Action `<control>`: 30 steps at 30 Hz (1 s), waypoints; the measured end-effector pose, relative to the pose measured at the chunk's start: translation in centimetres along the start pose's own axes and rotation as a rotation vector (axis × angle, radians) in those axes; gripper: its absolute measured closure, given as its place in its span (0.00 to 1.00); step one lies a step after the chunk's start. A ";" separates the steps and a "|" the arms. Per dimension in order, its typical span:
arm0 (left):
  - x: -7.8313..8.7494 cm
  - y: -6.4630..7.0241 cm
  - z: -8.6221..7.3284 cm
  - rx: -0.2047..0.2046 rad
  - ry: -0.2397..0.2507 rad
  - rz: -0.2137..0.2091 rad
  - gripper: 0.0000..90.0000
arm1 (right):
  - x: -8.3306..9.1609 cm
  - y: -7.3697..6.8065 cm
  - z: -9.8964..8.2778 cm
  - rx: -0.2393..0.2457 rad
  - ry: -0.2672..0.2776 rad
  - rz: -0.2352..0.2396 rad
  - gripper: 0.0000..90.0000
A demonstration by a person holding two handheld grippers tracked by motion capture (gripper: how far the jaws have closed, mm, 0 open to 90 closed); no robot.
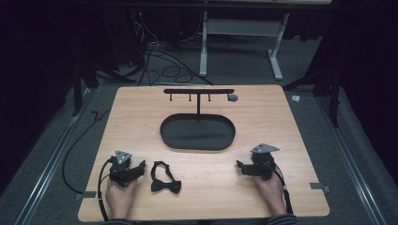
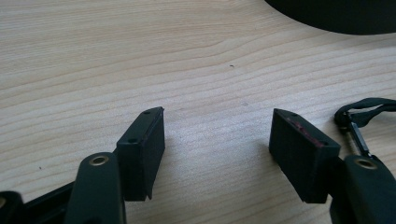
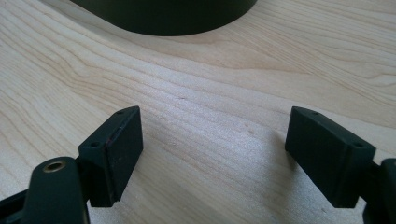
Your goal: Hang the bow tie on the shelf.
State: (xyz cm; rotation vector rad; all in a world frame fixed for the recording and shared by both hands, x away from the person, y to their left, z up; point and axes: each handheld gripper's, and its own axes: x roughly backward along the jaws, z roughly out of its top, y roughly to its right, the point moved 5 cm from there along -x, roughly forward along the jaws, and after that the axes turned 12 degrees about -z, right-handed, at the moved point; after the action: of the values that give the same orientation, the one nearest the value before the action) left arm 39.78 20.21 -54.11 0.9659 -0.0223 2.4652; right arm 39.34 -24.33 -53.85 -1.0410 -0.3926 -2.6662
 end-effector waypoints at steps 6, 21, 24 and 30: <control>0.0 0.0 0.0 -0.003 -0.004 -0.001 0.40 | 0.0 0.0 0.0 0.000 0.000 0.000 0.23; 0.0 0.0 0.0 -0.004 -0.005 -0.003 0.39 | 0.0 0.0 0.0 0.000 0.000 0.000 0.23; 0.0 0.0 0.0 -0.006 -0.006 -0.004 0.38 | 0.0 0.0 0.0 0.001 0.000 0.000 0.23; 0.0 0.0 0.0 -0.006 -0.006 -0.005 0.38 | 0.0 0.0 0.0 0.000 0.000 0.000 0.23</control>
State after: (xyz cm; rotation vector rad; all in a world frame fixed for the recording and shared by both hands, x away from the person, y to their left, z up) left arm 39.78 20.17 -54.11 0.9702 -0.0293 2.4560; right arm 39.35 -24.33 -53.84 -1.0409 -0.3930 -2.6661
